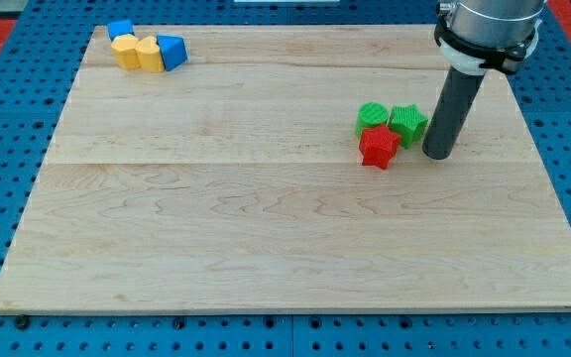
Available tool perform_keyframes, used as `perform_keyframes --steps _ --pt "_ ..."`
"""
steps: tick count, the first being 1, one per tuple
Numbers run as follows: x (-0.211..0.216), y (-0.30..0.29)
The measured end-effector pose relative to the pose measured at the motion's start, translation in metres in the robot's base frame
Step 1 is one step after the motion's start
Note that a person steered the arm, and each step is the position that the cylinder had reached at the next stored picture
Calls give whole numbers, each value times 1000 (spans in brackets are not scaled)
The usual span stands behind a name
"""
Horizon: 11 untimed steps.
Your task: Place the red star to the center of the board
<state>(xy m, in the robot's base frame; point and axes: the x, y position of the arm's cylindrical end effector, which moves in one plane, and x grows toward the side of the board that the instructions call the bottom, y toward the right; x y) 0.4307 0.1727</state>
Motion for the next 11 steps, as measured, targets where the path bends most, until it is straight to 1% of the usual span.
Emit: perform_keyframes --steps 2,3,5,6,7,8,11 --pt "0 -7" --pt "0 -27" --pt "4 -132" --pt "4 -175" --pt "4 -189" --pt "3 -180" --pt "-23 -182"
